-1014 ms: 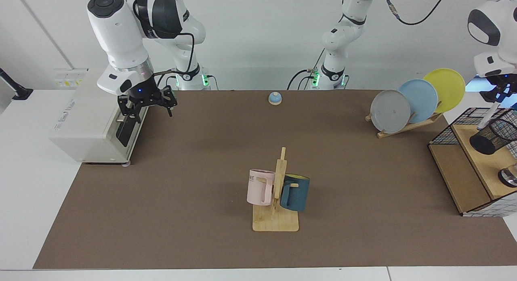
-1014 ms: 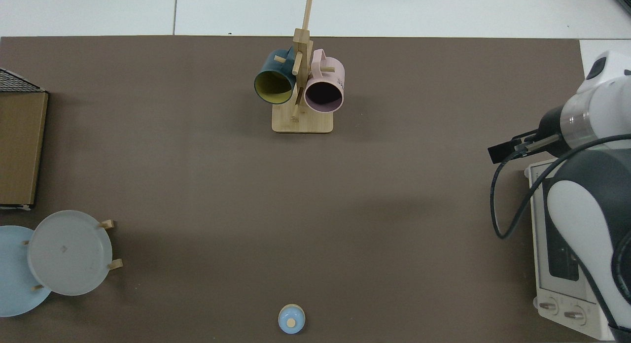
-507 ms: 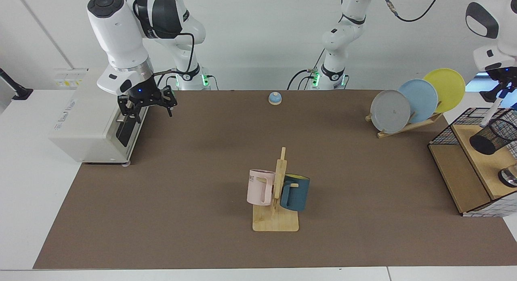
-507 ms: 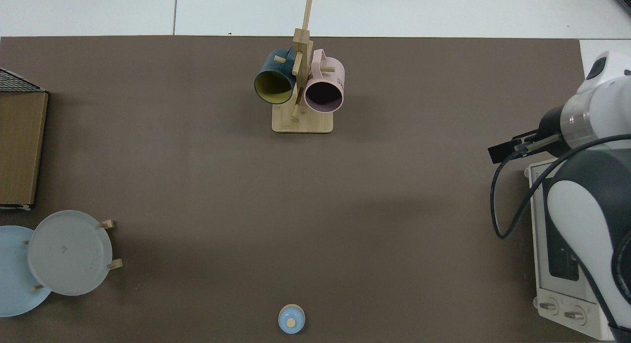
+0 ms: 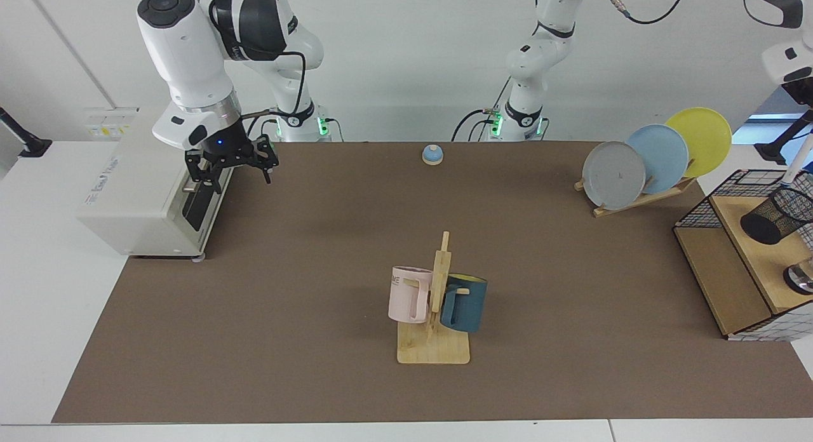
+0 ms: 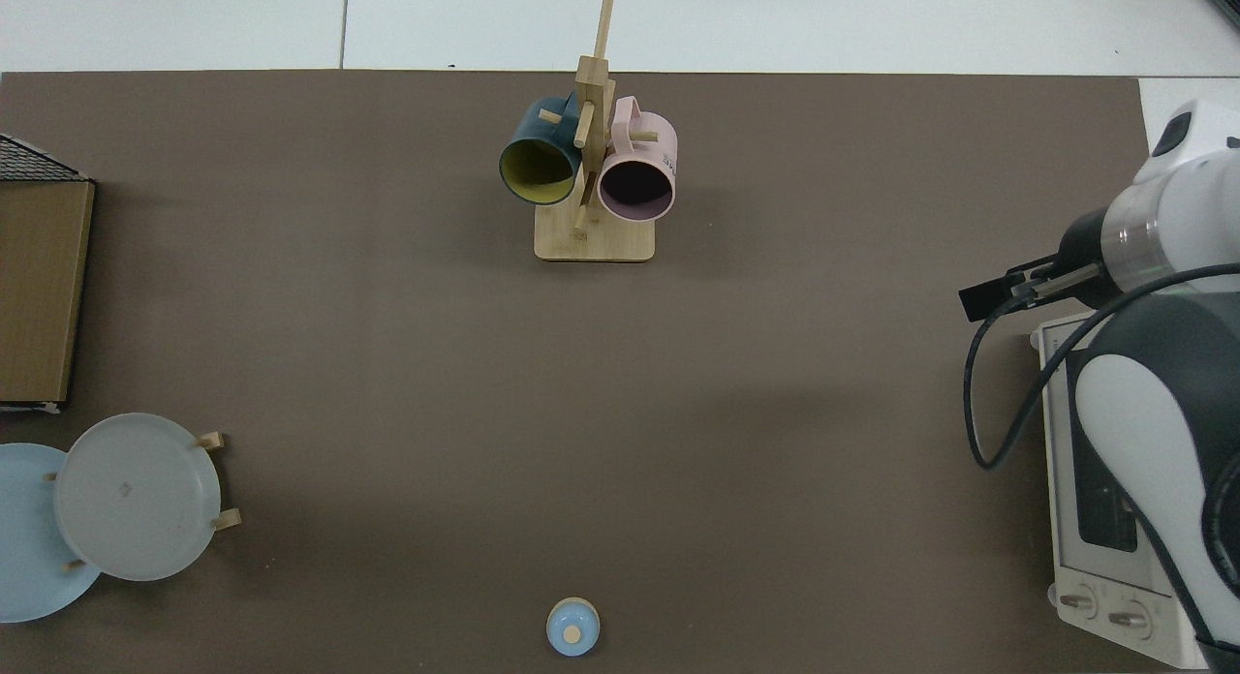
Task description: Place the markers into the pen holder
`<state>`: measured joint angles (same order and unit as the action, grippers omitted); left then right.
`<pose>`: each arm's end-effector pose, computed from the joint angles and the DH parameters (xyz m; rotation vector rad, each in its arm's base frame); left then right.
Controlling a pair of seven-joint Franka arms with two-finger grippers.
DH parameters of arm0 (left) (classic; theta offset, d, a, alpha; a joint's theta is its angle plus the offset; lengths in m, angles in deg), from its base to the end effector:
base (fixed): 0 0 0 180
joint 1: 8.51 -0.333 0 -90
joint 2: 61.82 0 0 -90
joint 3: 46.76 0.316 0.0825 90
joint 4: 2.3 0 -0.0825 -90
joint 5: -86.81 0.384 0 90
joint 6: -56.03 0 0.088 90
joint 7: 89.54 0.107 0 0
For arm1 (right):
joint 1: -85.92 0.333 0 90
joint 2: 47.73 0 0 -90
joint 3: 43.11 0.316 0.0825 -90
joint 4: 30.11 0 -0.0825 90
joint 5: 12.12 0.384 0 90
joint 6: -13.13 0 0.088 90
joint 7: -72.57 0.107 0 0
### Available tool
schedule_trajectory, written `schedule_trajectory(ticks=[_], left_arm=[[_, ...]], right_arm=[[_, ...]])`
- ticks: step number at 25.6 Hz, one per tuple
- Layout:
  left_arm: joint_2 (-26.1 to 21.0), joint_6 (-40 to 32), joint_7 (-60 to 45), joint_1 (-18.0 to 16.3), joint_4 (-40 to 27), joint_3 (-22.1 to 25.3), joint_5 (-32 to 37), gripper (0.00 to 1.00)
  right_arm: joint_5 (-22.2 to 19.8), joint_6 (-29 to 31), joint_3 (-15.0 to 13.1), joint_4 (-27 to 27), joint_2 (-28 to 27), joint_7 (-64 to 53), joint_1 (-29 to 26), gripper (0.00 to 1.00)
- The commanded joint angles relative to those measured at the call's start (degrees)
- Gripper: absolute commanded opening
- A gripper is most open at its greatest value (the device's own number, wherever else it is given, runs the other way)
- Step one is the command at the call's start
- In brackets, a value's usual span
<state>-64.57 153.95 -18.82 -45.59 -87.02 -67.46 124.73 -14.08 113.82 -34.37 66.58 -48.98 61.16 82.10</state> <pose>0.5400 0.2251 0.6754 -2.2248 1.1834 0.4125 0.5723 0.0454 0.5733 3.0749 0.4497 0.0722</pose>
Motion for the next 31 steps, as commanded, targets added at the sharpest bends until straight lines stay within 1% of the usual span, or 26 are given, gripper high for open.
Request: schedule_trajectory(ticks=[1, 3, 8, 10, 19, 27, 28, 30, 31], left_arm=[[-1.03, 1.82, 0.56, -0.28, 1.57, 0.22, -0.65, 0.00], [-1.64, 3.58, 0.56, -0.72, 1.57, 0.40, -0.65, 0.00], [-5.24, 8.06, 0.91, -1.16, 1.57, 0.75, 0.05, 0.00], [-6.03, 8.68, 0.83, -1.16, 1.57, 0.75, 0.40, 0.00], [-5.68, 7.80, 0.39, -1.16, 0.87, 0.75, 0.14, 0.00], [-6.21, 8.86, -1.02, -1.42, -2.55, 0.75, -0.03, 0.00], [-6.21, 8.86, -1.11, -1.60, -2.56, 0.75, -0.12, 0.09], [-6.21, 8.77, -1.20, -1.60, -2.73, 0.75, -0.30, 0.59], [-6.21, 8.68, -1.37, -1.60, -2.73, 0.75, -0.47, 1.00]], right_arm=[[-0.41, -0.68, -0.38, 0.78, 0.90, -1.78, 0.04, 1.00], [-0.41, -0.68, -0.38, 0.69, 0.90, -1.78, 0.04, 1.00], [-0.41, -0.76, -0.38, 0.78, 0.90, -1.78, -0.13, 1.00], [-0.41, -0.68, -0.38, 0.69, 0.90, -1.69, 0.22, 1.00], [-0.41, -0.94, -0.38, 0.78, 0.90, -1.78, 0.13, 1.00], [-0.41, -0.94, -0.38, 0.78, 0.90, -1.78, 0.13, 1.00], [-0.41, -0.94, -0.38, 0.78, 0.98, -1.78, 0.13, 1.00], [-0.41, -0.94, -0.38, 0.78, 0.99, -1.78, 0.13, 1.00], [-0.41, -0.94, -0.38, 0.78, 0.99, -1.78, 0.13, 1.00]])
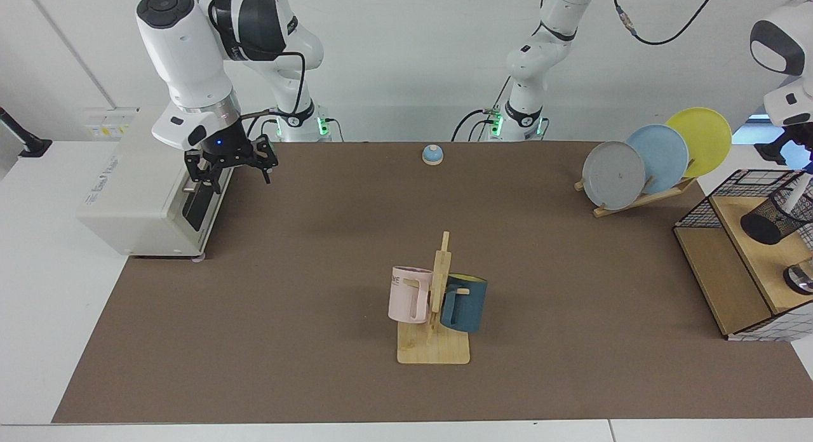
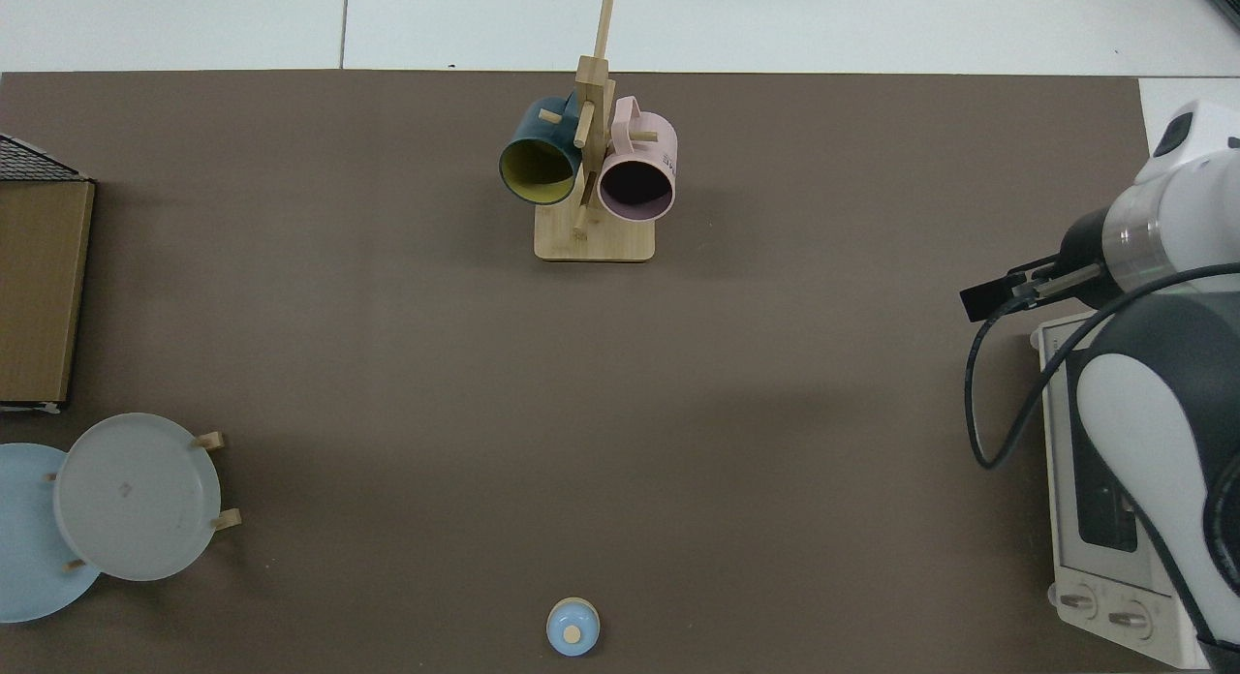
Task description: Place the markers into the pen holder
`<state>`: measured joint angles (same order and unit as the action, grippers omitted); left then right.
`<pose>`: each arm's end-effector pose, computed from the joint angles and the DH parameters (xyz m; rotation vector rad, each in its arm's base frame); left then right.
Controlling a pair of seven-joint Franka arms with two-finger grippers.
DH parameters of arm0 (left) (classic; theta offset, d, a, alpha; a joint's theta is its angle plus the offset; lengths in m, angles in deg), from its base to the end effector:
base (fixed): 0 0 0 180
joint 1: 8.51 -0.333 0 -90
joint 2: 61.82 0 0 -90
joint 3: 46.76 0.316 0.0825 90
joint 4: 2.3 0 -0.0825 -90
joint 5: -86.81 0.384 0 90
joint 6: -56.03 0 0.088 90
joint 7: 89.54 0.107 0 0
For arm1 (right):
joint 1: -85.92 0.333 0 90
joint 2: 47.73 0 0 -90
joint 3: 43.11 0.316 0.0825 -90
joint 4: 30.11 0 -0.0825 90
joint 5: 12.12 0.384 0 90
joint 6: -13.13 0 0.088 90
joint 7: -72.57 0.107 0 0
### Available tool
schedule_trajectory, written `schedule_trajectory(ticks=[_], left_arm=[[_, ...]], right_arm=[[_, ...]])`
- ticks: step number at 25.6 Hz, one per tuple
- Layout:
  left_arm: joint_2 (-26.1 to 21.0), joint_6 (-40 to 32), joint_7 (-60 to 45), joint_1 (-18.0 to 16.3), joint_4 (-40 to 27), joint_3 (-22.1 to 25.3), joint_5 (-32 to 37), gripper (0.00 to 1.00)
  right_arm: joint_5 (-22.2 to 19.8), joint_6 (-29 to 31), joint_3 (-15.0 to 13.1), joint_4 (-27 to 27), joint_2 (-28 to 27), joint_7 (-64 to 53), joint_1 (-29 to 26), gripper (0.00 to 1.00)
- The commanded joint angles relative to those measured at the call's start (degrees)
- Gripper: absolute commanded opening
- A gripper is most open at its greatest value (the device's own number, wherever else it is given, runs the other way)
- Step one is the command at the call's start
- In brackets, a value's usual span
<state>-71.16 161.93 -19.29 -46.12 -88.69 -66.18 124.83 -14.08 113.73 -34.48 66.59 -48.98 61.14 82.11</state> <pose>0.5755 0.2585 0.6047 -2.2306 1.2549 0.3816 0.5722 0.0444 0.5731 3.0753 0.4475 0.0694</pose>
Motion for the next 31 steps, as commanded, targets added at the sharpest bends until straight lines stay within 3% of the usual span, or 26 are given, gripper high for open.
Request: schedule_trajectory(ticks=[1, 8, 13, 19, 27, 31], left_arm=[[0.37, 0.53, -1.42, -1.06, -1.06, -0.53, -0.92, 1.00], [0.20, -0.09, -4.75, -0.97, -0.36, -0.61, -3.29, 1.00], [0.37, -2.45, -10.37, -0.36, 0.78, -0.62, -11.98, 1.00], [1.51, -10.62, -25.22, -0.01, 3.42, -2.37, -20.16, 1.00], [6.87, -20.64, -47.27, -0.01, 5.09, -6.76, -31.15, 1.00], [7.67, -26.79, -57.74, 0.08, 6.67, -10.89, -33.44, 1.00]], right_arm=[[-0.41, -0.84, -0.27, 0.77, 0.99, -1.75, 0.12, 1.00], [-0.41, -0.75, -0.19, 0.77, 0.99, -1.67, 0.12, 1.00], [-0.41, -0.75, -0.19, 0.77, 0.99, -1.67, 0.12, 1.00], [-0.41, -0.75, -0.19, 0.77, 0.98, -1.67, 0.12, 1.00], [-0.41, -0.75, -0.27, 0.68, 0.90, -1.67, 0.12, 1.00], [-0.41, -0.75, -0.27, 0.68, 0.99, -1.67, 0.12, 1.00]])
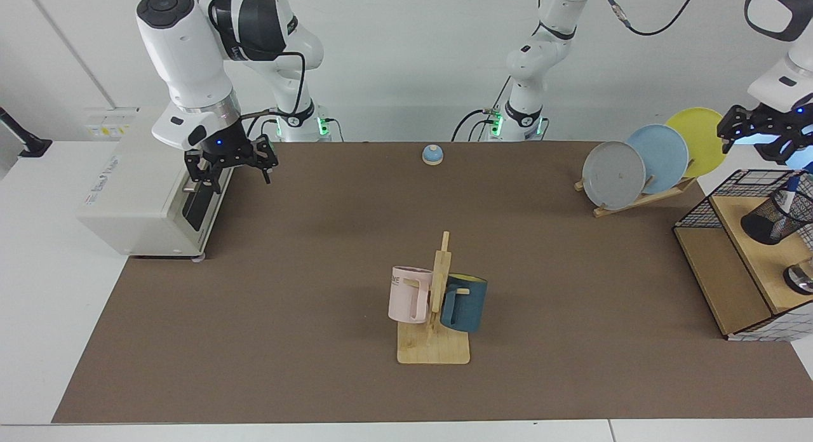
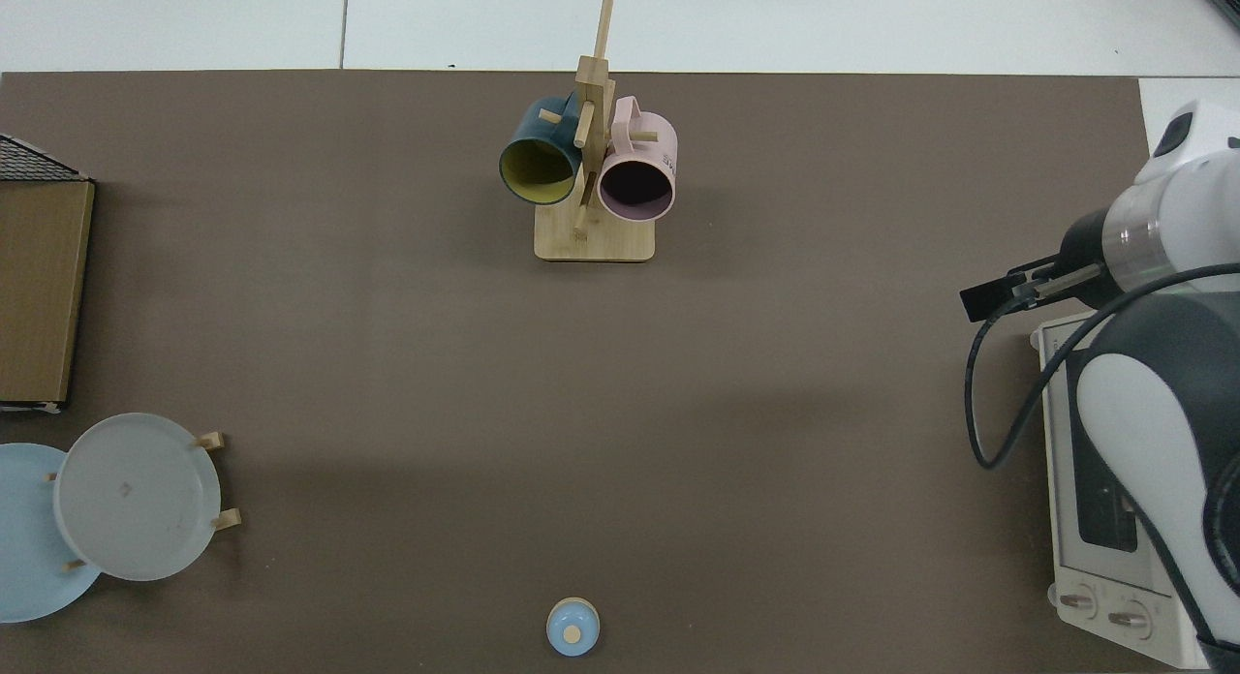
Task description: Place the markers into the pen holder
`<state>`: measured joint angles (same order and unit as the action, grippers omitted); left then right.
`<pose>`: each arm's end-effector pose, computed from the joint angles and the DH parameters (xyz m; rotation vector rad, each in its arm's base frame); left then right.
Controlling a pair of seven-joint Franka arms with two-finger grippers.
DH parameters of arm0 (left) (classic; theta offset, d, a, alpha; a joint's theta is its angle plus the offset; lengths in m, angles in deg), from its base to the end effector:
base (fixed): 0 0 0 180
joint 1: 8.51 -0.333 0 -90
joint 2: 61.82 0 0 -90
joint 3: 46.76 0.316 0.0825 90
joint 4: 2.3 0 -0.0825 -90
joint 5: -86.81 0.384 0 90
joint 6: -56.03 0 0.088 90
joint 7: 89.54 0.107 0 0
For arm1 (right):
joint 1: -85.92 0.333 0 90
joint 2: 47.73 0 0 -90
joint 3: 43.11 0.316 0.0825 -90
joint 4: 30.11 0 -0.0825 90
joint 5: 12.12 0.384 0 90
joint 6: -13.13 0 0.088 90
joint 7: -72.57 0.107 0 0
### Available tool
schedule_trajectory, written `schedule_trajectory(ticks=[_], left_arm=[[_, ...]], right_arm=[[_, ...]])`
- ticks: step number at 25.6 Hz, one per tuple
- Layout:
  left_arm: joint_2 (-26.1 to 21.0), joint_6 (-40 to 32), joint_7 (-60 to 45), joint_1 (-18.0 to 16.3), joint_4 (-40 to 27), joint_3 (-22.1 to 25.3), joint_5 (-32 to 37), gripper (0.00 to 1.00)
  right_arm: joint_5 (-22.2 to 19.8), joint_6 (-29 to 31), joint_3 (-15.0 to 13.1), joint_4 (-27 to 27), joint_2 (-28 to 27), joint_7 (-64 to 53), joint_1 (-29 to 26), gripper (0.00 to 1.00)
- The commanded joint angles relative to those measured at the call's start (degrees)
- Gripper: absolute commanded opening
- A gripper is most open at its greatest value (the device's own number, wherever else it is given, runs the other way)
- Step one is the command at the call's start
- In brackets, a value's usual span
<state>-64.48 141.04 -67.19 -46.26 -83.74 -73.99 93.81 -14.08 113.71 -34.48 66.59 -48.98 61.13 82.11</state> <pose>0.5452 0.1228 0.6641 -3.0251 0.2942 0.0128 0.5722 0.0444 0.5731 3.0753 0.4478 0.0689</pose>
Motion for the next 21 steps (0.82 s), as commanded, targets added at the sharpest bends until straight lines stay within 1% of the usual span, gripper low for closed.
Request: schedule_trajectory(ticks=[1, 2, 3, 4, 5, 6, 8, 9, 10, 12, 16, 21], left_arm=[[1.26, -7.40, -12.22, 1.43, 1.90, -3.79, -2.43, 1.00], [1.87, -8.46, -14.68, 5.01, 1.90, -3.10, -2.17, 1.00], [2.48, -9.16, -16.79, 8.09, 1.90, -1.44, -1.99, 1.00], [2.84, -9.52, -18.98, 11.60, 1.90, 1.97, -2.08, 1.00], [3.36, -9.52, -20.49, 17.29, 1.82, 6.62, -2.43, 1.00], [3.54, -9.52, -21.54, 22.14, 1.81, 10.84, -2.78, 1.00], [3.54, -9.52, -22.00, 29.27, 1.81, 17.88, -3.57, 1.00], [3.98, -9.43, -21.56, 31.65, 1.55, 20.70, -3.92, 1.00], [4.77, -9.43, -21.38, 33.16, 1.12, 22.29, -4.45, 1.00], [5.13, -9.34, -21.29, 34.75, 0.32, 24.32, -5.85, 1.00], [5.21, -9.35, -21.90, 38.53, 0.23, 26.26, -5.86, 1.00], [6.44, -9.00, -21.29, 38.53, -1.34, 26.00, -8.32, 1.00]], right_arm=[[-0.41, -0.74, -0.28, 0.68, 0.98, -1.66, 0.12, 1.00], [-0.41, -0.74, -0.28, 0.68, 0.98, -1.66, 0.12, 1.00], [-0.41, -0.74, -0.19, 0.68, 0.98, -1.66, 0.12, 1.00], [-0.41, -0.74, -0.27, 0.68, 0.90, -1.66, 0.12, 1.00], [-0.41, -0.74, -0.28, 0.68, 0.98, -1.66, 0.12, 1.00], [-0.41, -0.65, -0.28, 0.68, 0.98, -1.66, 0.12, 1.00], [-0.41, -0.65, -0.28, 0.68, 0.98, -1.66, 0.12, 1.00], [-0.41, -0.65, -0.28, 0.68, 0.90, -1.66, 0.12, 1.00], [-0.41, -0.65, -0.28, 0.68, 0.90, -1.66, 0.12, 1.00], [-0.41, -0.65, -0.28, 0.68, 0.90, -1.66, 0.12, 1.00], [-0.41, -0.74, -0.28, 0.68, 0.98, -1.57, 0.12, 1.00], [-0.41, -0.21, -0.28, 0.59, 0.90, -1.57, 0.12, 1.00]])
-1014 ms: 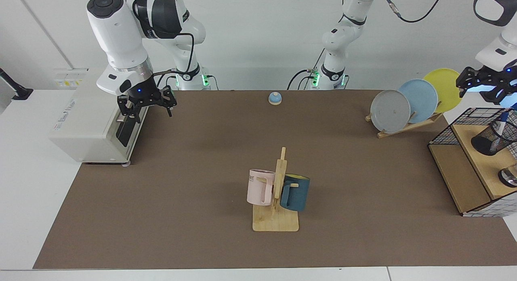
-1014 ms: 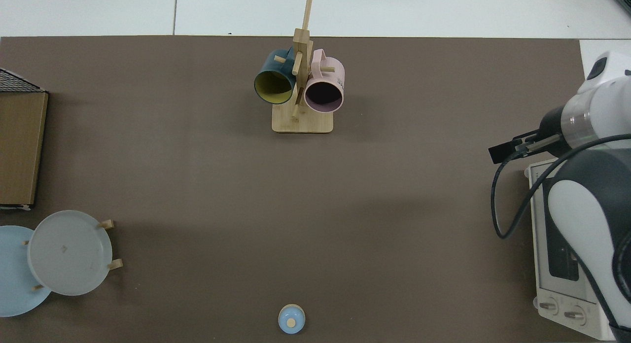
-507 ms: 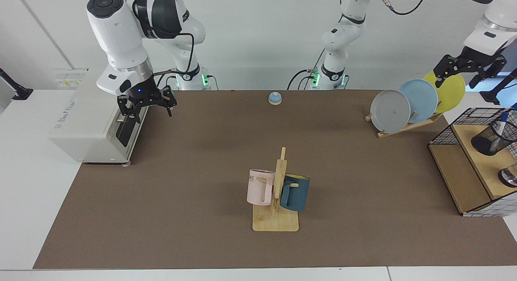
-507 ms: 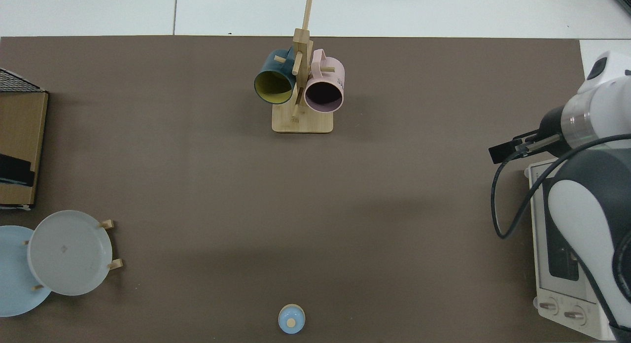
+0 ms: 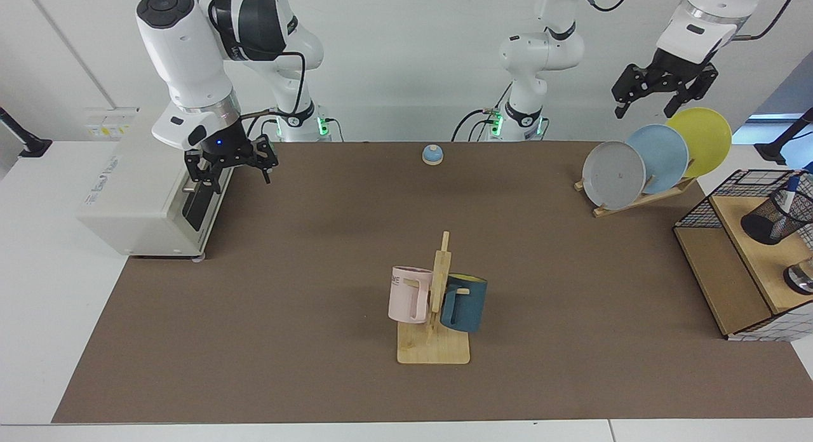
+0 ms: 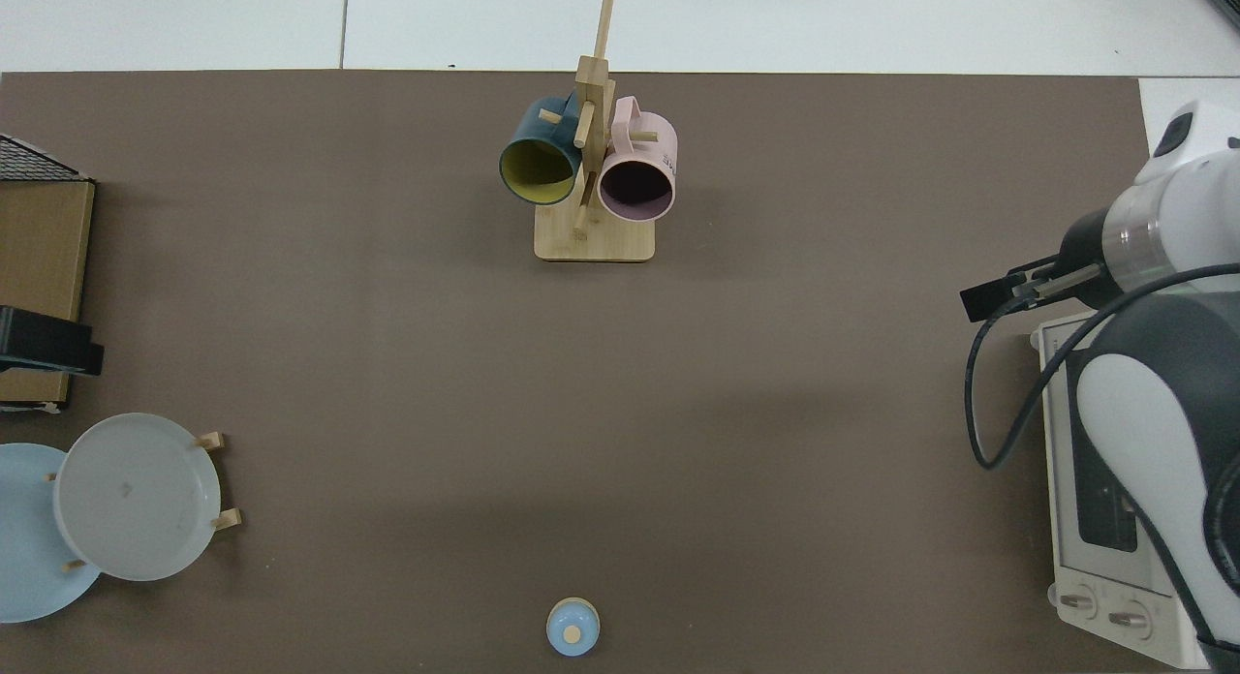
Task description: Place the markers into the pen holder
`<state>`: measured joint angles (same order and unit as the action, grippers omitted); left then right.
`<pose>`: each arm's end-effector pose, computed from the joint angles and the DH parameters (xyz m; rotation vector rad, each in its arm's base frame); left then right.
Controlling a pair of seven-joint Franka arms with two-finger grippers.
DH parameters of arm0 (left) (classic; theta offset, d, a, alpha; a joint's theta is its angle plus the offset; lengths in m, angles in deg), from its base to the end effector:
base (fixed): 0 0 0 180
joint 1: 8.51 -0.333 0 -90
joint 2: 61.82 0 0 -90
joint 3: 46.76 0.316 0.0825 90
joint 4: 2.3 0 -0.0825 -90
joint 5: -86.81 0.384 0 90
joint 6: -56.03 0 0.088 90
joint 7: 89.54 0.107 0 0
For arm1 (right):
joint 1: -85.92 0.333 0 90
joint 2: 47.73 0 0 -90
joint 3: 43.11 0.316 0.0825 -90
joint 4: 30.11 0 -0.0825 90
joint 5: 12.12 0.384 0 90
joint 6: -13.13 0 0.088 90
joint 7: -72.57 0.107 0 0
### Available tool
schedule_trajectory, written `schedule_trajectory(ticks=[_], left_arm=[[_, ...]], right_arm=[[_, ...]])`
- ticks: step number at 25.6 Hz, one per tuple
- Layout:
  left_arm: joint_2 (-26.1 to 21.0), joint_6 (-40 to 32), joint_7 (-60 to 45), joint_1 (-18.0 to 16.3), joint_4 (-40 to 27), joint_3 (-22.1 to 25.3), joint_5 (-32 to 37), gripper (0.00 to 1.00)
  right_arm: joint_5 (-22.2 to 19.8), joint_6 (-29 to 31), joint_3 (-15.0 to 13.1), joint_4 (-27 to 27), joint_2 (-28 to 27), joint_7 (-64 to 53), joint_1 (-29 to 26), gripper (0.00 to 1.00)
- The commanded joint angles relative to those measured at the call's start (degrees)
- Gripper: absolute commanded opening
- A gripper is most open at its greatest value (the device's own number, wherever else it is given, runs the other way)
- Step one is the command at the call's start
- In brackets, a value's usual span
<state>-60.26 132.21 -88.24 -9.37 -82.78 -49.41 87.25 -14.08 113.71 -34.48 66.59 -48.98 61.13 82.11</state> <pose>0.5174 -0.0157 0.6948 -3.1307 0.0818 0.0749 0.5722 0.0444 0.5731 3.0753 0.4478 0.0689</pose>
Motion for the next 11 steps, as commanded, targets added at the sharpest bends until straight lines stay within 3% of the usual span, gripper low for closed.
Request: schedule_trajectory(ticks=[1, 11], left_arm=[[2.23, 0.45, -0.25, 1.74, -2.92, 1.43, -1.76, 1.00], [2.40, 2.56, -0.68, 2.44, -3.89, 1.43, -1.32, 1.00]], right_arm=[[-0.41, 0.23, -0.28, 0.59, 0.81, -1.40, 0.20, 1.00], [-0.41, 0.67, -0.28, 0.50, 0.63, -1.22, -0.06, 1.00]])
